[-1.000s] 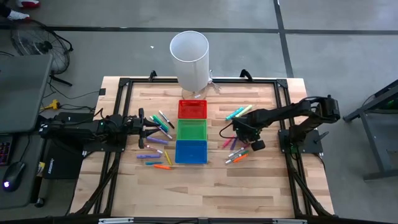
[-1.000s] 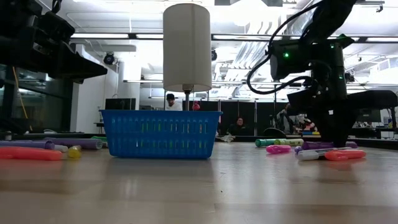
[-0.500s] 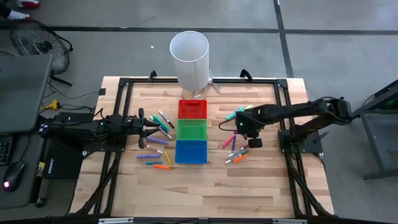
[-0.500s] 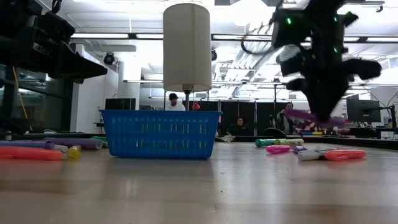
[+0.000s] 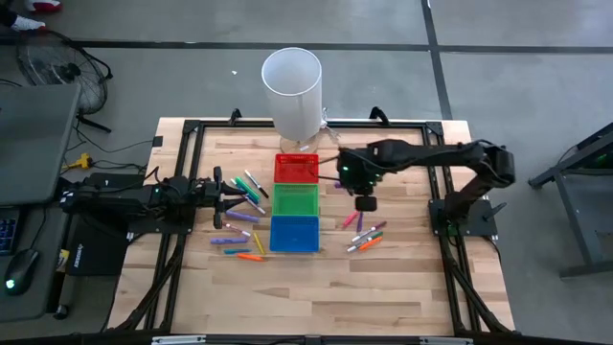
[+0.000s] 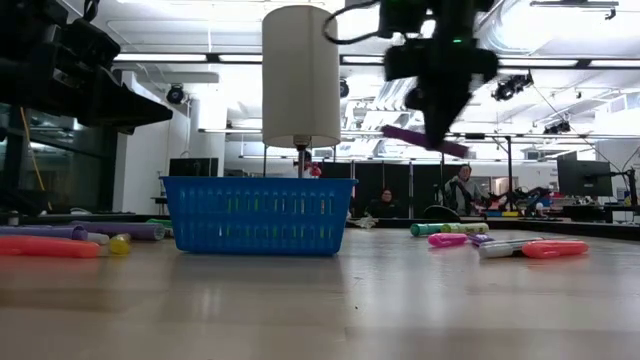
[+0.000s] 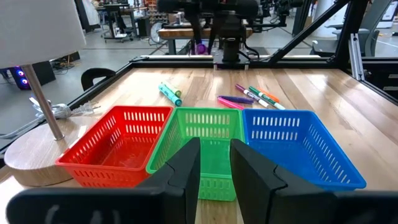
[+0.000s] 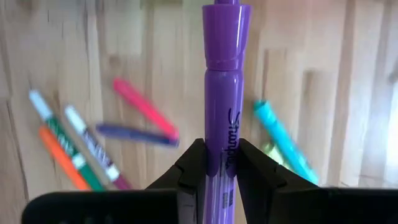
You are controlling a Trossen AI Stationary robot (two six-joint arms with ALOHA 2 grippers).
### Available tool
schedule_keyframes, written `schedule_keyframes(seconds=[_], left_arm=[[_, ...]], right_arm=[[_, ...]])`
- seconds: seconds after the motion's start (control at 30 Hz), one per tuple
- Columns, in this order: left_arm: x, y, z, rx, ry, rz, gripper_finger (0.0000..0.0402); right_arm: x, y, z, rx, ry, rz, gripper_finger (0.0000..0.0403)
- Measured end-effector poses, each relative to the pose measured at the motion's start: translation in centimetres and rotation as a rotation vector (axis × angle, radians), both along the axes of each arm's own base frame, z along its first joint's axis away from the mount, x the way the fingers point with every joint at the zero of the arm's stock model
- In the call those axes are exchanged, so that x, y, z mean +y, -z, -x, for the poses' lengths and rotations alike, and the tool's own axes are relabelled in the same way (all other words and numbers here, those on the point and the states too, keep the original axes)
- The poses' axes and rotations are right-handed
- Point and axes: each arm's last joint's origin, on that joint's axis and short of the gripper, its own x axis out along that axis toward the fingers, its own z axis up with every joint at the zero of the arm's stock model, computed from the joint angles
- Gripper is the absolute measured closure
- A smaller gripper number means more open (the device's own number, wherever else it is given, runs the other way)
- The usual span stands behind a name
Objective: Pick & Place Markers
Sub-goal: Put the violet highlighter into the red bin
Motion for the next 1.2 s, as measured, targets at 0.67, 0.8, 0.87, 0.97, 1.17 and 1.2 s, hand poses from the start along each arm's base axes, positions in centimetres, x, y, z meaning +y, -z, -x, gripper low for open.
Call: schedule_keyframes(seconds=[0.67, 0.8, 0.87, 0.97, 1.17, 1.2], left_arm=[[0.0, 0.0, 0.0, 0.0, 0.0, 0.0, 0.0316], [0.0, 0.0, 0.0, 0.0, 0.0, 0.0, 0.0316], [0.0, 0.0, 0.0, 0.0, 0.0, 0.0, 0.0316], [0.0, 0.0, 0.0, 0.0, 0.0, 0.0, 0.0316], [0.0, 0.0, 0.0, 0.0, 0.0, 0.0, 0.0316], [0.0, 0.0, 0.0, 0.0, 0.0, 0.0, 0.0316]], right_arm=[[-3.4, 1.8, -12.9, -0.06, 0.014, 0.125, 0.034], [-3.6, 2.7, -14.5, -0.05, 0.01, 0.187, 0.0339], [-3.5, 3.4, -15.2, -0.042, 0.008, 0.201, 0.0339], [-3.3, 4.0, -16.0, -0.044, 0.005, 0.207, 0.0339], [-3.3, 5.1, -16.3, -0.014, 0.017, 0.271, 0.0335], [-3.3, 5.2, -16.3, -0.013, 0.017, 0.27, 0.0335]])
